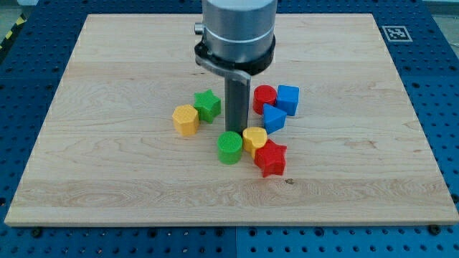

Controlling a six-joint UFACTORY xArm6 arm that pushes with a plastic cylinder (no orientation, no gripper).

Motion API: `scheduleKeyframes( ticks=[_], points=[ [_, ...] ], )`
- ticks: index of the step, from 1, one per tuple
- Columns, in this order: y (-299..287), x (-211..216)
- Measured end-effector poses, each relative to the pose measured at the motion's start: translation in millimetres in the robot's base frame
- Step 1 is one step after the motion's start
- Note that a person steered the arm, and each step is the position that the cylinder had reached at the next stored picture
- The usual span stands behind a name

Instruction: Move the green circle diagonally bottom left to the yellow hexagon

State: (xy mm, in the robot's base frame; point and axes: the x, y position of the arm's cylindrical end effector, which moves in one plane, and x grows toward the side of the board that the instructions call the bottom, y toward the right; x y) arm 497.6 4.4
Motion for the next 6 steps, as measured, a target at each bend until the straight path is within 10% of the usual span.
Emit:
scheduleKeyframes(
  ticks=[6],
  points=[
    [1,31]
  ],
)
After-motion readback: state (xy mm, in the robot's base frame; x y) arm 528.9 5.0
